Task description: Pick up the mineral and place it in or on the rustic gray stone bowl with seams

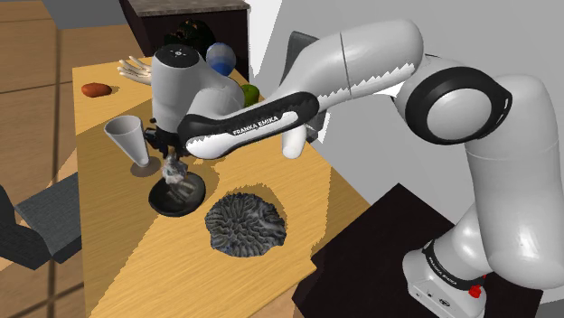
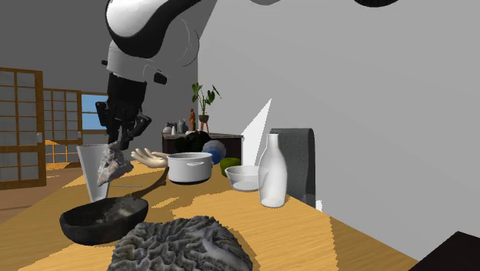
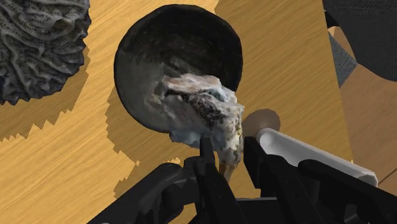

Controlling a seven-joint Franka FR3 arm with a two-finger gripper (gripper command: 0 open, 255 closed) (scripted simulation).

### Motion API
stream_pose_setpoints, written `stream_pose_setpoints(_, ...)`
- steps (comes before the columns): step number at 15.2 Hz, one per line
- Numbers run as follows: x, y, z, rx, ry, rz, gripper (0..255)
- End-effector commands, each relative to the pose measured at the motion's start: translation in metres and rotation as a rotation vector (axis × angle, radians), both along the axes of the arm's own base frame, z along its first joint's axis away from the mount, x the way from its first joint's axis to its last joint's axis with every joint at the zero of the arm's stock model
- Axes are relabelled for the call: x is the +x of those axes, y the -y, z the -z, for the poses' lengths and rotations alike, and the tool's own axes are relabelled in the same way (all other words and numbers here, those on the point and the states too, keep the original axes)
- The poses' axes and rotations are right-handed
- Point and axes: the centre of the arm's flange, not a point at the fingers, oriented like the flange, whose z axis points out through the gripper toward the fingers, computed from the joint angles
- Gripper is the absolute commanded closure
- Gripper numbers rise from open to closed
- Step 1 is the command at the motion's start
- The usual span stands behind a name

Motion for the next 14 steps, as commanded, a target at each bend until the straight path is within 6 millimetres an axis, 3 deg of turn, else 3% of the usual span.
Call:
stream_pose_setpoints(1, 0.000, 0.000, 0.010, 0.000, 0.001, 0.000, 255)
stream_pose_setpoints(14, 0.000, 0.000, 0.078, 0.000, 0.001, 0.000, 255)
